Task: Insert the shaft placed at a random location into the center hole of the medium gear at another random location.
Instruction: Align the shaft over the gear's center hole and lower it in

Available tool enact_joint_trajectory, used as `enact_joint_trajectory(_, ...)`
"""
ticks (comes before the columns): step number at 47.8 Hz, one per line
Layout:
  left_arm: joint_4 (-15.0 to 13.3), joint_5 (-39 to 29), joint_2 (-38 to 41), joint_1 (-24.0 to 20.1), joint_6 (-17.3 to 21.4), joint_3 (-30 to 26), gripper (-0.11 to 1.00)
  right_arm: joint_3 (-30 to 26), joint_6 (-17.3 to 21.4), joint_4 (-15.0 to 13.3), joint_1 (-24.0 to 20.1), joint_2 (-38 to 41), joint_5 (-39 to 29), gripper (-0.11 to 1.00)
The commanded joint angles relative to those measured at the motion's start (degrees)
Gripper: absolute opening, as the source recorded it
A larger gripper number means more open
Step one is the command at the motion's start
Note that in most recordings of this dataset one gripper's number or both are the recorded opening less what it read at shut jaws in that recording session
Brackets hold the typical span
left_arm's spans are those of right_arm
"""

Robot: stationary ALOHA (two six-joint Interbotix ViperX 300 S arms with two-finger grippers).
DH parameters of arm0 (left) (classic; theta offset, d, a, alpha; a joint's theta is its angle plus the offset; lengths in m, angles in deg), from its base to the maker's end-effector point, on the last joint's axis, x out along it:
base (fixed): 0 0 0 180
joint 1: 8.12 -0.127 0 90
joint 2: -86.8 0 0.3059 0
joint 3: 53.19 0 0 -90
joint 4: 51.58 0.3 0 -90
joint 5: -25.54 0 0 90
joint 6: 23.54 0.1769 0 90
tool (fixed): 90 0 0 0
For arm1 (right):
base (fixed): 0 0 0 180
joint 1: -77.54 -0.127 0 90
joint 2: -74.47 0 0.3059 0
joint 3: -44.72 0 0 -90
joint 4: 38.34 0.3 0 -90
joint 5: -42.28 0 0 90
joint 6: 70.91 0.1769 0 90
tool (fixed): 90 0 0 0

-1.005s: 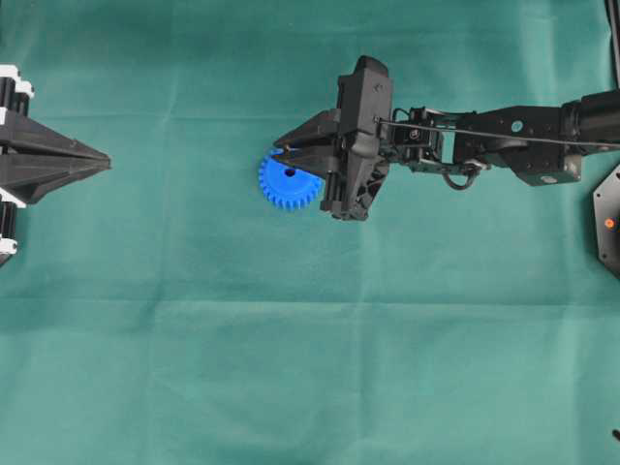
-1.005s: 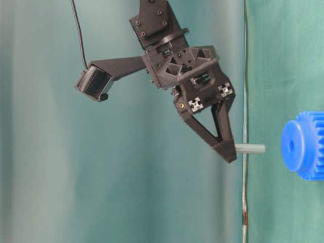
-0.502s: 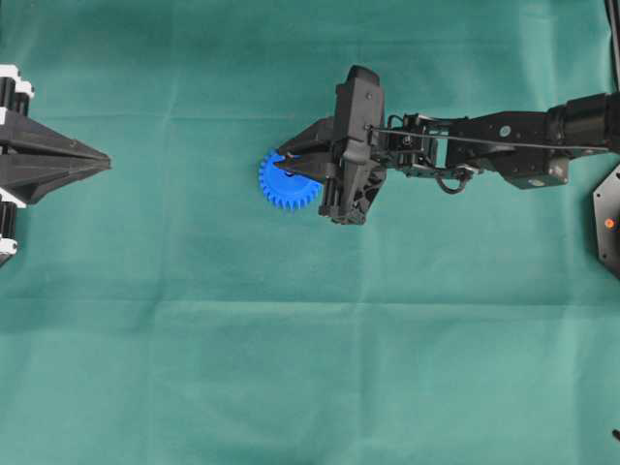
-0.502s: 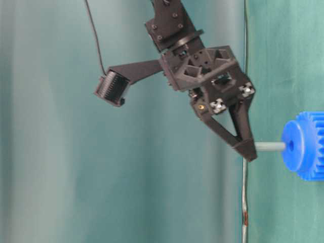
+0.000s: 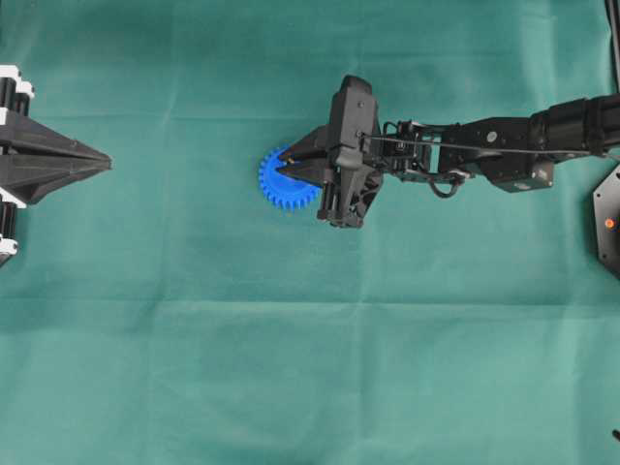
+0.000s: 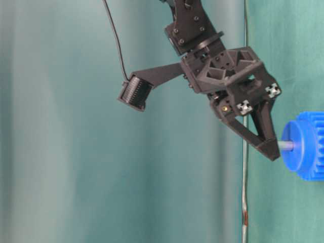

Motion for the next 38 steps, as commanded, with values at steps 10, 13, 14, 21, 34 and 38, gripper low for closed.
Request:
enact_joint_trajectory(10, 0.18, 0.26, 0.35, 0.0, -0.09, -1.05, 0.0, -1.14, 0.53, 0.18, 0.0, 0.7, 1.32, 0.14)
enact_joint_trajectory(13, 0.09, 0.26, 0.35, 0.0, -0.09, -1.05, 0.0, -1.14, 0.53, 0.18, 0.0, 1.05, 1.41, 0.14)
enact_joint_trajectory(14, 0.09, 0.26, 0.35, -0.09, -0.09, -1.14, 0.0, -1.23, 0.53, 0.26, 0.0, 1.05, 1.41, 0.14)
enact_joint_trajectory(21, 0.09, 0.09, 0.35, -0.09, -0.09, -1.05, 0.0, -1.14, 0.53, 0.26, 0.0, 1.41, 1.41, 0.14)
enact_joint_trajectory(34, 0.18, 0.09, 0.35, 0.0, -0.09, -1.05, 0.0, -0.97, 0.53, 0.09, 0.0, 1.32, 1.14, 0.14)
enact_joint_trajectory(38, 0.09, 0.09, 0.35, 0.0, -0.09, -1.05, 0.0, -0.97, 0.53, 0.09, 0.0, 1.41, 1.14, 0.14)
